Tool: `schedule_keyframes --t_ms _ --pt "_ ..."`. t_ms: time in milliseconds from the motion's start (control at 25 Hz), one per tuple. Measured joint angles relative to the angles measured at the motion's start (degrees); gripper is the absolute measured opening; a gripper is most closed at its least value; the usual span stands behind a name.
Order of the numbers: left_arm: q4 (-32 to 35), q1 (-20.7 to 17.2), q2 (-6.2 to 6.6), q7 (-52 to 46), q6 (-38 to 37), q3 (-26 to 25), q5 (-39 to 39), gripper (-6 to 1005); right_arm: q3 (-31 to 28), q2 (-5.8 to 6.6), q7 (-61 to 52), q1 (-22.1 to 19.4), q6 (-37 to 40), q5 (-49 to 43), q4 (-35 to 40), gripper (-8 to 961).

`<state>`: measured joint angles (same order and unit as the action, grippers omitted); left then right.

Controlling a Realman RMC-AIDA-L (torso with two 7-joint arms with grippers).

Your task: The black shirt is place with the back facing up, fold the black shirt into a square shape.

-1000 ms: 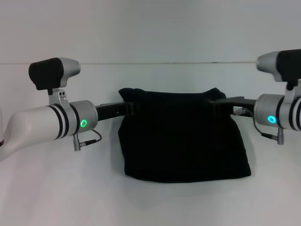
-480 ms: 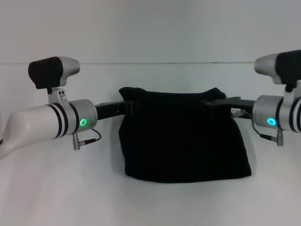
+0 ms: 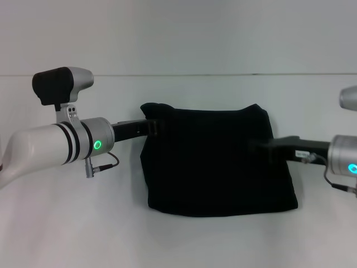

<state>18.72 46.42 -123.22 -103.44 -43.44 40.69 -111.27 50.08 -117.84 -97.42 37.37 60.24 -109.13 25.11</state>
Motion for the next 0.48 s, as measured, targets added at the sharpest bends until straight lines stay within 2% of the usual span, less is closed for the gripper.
schedule_keyframes --t_ms 240,480 --pt "0.05 -0.01 0.0 0.0 0.16 0.41 0.0 124 0.19 0.68 0.07 -1.51 -0.86 -1.09 -0.48 -2" --pt "0.11 0.04 0.03 -0.07 0.5 0.74 0.0 130 0.08 0.19 1.15 -1.78 -2.57 -3.21 -0.46 -1"
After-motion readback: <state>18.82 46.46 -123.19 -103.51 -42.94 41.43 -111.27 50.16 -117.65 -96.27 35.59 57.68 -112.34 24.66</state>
